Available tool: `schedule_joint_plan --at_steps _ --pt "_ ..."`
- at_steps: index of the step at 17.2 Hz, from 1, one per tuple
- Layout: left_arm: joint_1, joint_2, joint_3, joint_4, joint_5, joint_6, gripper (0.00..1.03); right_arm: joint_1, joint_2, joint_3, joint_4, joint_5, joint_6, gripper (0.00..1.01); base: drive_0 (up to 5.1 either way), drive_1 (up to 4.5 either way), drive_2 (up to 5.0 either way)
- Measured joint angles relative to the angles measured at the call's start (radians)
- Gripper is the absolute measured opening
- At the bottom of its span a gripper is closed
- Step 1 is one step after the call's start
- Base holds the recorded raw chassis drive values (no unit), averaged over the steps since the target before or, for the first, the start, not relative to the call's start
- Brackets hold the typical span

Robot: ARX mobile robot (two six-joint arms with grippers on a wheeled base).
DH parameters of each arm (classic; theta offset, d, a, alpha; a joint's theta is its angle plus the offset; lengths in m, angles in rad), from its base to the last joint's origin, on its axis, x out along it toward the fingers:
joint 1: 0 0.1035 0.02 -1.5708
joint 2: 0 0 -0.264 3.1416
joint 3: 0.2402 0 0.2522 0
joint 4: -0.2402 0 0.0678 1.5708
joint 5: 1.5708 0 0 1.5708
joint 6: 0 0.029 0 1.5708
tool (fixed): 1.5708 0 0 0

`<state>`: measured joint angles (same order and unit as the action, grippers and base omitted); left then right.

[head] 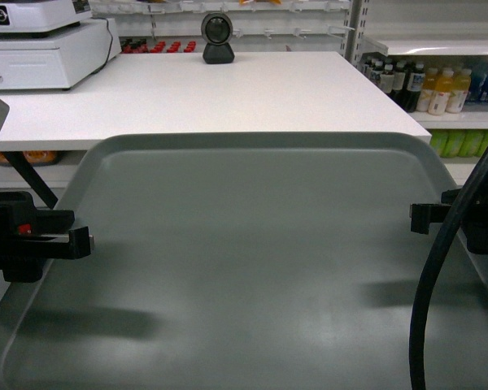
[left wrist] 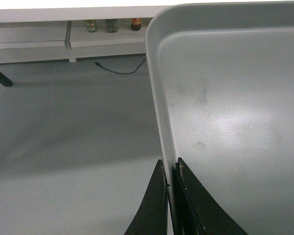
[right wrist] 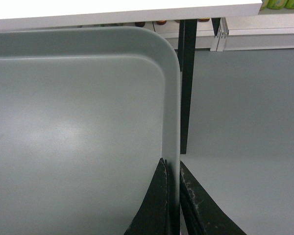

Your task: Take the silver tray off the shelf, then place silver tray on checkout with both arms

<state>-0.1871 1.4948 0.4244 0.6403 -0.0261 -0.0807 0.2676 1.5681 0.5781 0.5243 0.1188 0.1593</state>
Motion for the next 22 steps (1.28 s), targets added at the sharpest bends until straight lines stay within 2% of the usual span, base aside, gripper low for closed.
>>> schedule_joint_plan --at_steps 22 --pt "0.000 0.000 0.000 0.002 0.002 0.002 0.03 0.000 0.000 0.000 0.001 -0.002 0.000 0.03 0.0 0.00 0.0"
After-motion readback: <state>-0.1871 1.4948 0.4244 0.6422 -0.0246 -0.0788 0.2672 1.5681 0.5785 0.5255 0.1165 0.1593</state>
